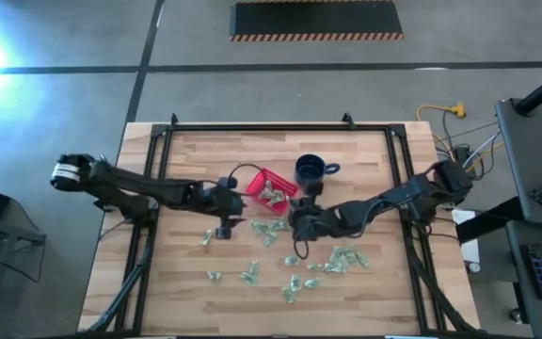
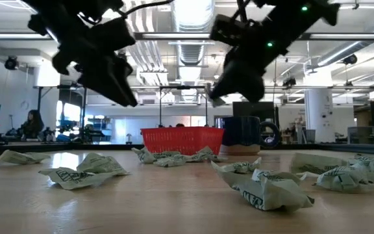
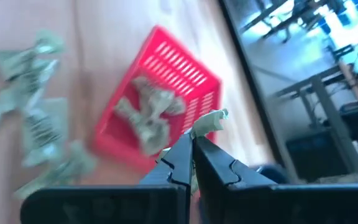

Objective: Pick and place items into bin
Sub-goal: Put the stevia packet into the bin

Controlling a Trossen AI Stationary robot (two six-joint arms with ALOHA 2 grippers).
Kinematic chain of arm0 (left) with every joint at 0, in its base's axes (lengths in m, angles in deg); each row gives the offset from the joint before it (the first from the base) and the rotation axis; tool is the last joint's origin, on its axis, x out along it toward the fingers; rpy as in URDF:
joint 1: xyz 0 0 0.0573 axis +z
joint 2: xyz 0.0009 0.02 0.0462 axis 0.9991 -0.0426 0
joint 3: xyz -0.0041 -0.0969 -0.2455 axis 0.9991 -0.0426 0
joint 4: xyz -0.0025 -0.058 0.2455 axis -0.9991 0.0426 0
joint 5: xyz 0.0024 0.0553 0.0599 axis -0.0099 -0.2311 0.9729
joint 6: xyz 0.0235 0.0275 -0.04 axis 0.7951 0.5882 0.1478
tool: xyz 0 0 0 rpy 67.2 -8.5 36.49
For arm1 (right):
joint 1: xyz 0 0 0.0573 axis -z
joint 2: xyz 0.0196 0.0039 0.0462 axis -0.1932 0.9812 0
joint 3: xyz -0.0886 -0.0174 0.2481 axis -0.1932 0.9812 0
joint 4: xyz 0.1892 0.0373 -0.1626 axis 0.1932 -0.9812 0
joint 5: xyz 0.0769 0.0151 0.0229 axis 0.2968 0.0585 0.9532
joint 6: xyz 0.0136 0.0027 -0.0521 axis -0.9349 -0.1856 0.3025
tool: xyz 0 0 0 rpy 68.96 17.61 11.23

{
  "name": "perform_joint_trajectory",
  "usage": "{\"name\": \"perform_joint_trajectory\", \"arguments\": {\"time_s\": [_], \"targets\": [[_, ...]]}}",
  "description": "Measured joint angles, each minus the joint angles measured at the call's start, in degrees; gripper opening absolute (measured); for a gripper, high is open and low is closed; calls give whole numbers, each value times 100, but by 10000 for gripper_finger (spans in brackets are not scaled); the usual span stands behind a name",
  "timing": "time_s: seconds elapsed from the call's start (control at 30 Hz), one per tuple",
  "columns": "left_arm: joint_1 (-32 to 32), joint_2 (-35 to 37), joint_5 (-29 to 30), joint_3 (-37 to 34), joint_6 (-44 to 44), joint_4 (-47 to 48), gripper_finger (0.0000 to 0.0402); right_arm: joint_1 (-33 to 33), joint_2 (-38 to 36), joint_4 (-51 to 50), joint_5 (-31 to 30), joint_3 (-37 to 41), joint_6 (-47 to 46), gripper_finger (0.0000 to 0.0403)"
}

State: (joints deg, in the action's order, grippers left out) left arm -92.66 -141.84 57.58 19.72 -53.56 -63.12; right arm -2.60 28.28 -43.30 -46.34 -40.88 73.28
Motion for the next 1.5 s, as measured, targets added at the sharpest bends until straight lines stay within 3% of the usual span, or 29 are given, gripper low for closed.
{"name": "perform_joint_trajectory", "arguments": {"time_s": [0.17,0.37,0.53,0.67,1.03,1.2,1.33,1.5], "targets": [[-373,39,-13,-1,-553,636,180,417,4,356,149,0,438,9],[-724,-13,-11,-86,-1037,1047,180,1092,9,614,1399,35,467,9],[-863,-27,-8,-188,-1259,1015,180,1494,9,702,1968,37,263,9],[-936,8,-28,-309,-1461,1028,180,1636,9,708,2013,37,184,19],[-986,31,-568,-337,-1516,1039,180,1665,9,760,2148,39,338,99],[-1003,43,-616,-337,-1899,1708,180,1631,9,739,2176,39,334,109],[-1007,43,-605,-382,-2623,2541,180,1623,9,738,2605,39,330,107],[-1005,39,-523,-460,-2845,2592,180,1621,9,738,2874,39,314,100]]}}
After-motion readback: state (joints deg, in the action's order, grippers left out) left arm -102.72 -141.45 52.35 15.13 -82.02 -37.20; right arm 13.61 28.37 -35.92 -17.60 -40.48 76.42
